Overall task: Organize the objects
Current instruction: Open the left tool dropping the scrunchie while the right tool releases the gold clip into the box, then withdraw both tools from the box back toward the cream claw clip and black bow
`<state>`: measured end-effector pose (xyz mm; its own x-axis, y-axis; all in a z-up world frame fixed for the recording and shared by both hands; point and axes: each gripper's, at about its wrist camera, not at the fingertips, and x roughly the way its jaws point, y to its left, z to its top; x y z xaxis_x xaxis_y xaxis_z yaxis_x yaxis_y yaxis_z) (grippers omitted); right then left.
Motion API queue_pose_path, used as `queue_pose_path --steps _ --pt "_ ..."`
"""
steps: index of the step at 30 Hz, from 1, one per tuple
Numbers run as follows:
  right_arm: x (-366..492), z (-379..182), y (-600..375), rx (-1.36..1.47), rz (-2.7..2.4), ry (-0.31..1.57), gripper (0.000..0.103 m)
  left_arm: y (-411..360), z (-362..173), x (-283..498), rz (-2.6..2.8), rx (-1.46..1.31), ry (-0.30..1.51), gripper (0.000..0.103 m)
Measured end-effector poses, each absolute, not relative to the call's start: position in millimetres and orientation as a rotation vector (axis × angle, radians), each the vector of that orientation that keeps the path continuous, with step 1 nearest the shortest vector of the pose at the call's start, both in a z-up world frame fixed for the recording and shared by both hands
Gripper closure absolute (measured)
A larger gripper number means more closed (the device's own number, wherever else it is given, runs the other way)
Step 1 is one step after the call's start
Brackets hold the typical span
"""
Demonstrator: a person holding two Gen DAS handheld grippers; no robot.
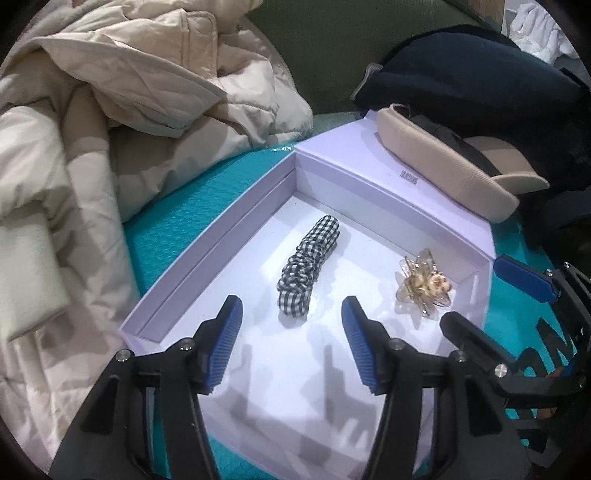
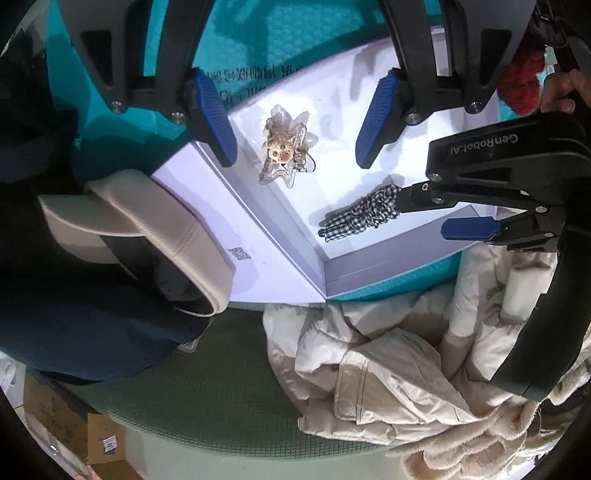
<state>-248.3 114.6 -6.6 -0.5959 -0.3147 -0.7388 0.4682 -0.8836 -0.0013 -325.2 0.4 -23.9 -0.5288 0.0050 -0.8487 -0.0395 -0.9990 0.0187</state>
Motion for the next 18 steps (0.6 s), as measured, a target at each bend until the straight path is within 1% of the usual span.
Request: queue_pose_path --steps 10,13,18 --pt "-211 44 119 1.041 -2.511 0.265 0.036 -8 34 -281 2.765 -1.447 0.04 0.049" --pt "-196 59 119 1.026 -2.528 0.27 0.033 -8 50 -265 2.778 -1.422 0.038 0.048" --pt "-172 77 120 1.012 -2.542 0.286 0.033 -12 73 -236 2.795 -1.391 0.02 0.046"
